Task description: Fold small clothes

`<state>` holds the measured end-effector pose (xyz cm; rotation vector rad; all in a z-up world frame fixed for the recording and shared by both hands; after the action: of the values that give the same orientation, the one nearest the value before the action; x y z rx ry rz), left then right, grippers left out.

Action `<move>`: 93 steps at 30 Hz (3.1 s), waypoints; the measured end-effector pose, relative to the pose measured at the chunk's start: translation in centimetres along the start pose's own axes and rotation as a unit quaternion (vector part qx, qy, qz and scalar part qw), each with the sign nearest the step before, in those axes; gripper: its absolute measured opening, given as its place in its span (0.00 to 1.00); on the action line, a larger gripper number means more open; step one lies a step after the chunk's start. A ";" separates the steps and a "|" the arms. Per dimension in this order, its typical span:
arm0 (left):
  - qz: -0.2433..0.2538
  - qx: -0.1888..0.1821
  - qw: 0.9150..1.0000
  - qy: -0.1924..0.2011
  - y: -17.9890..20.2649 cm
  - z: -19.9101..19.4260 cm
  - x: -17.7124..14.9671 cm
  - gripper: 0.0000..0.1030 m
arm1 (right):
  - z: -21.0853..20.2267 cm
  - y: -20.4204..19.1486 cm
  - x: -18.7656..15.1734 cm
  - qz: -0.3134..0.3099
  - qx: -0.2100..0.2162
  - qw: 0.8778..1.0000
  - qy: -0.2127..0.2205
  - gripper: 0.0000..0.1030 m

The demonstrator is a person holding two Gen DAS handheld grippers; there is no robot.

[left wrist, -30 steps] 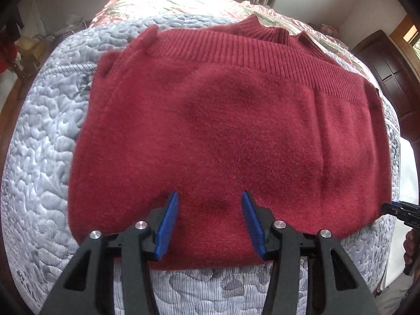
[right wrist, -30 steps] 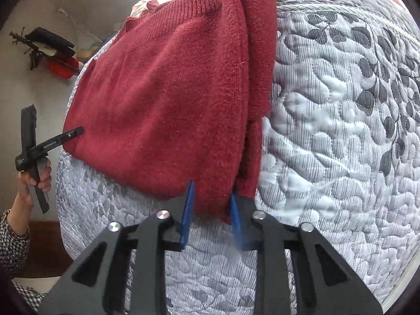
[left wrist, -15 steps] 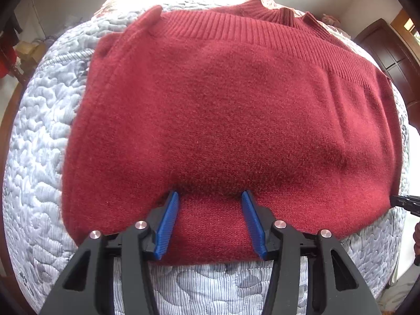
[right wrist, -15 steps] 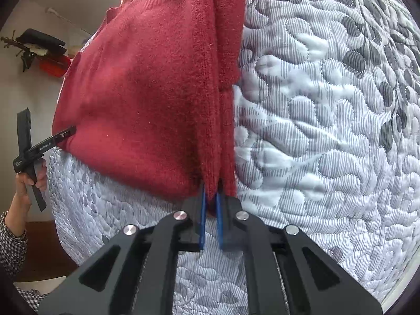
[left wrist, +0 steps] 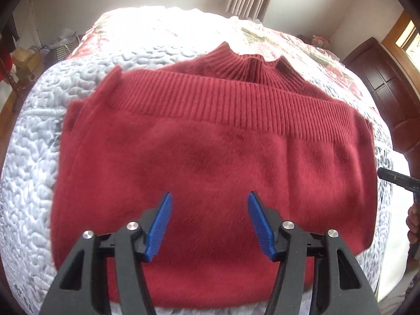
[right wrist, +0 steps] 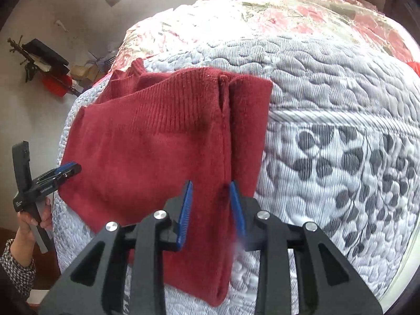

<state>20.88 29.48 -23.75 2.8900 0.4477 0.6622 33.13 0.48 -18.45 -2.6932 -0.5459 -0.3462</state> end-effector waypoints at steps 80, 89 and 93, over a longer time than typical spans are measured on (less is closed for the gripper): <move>0.033 0.019 0.999 0.027 2.4 -2.7 -1.4 0.64 | 1.9 2.4 -3.8 0.071 0.023 0.997 -0.030 0.64; 0.039 0.019 0.998 0.035 2.0 -2.6 -0.8 0.64 | 3.7 0.7 -3.6 0.056 0.035 0.997 -0.034 0.23; 0.042 0.021 0.998 0.031 1.8 -1.9 -0.5 0.64 | 1.8 -0.5 -3.0 0.037 0.045 0.998 -0.008 0.16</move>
<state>20.09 27.72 -21.92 2.9491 0.3527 0.7673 30.54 0.67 -20.84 -2.6229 -0.4532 -0.2739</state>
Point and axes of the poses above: each gripper's, at about its wrist camera, not at the fingertips, and z roughly the way its jaws point, y to its right, x to its top, the point moved 7 cm from there along z, roughly the way its jaws point, and after that the axes turned 1 degree about y, right-handed, at the moved point
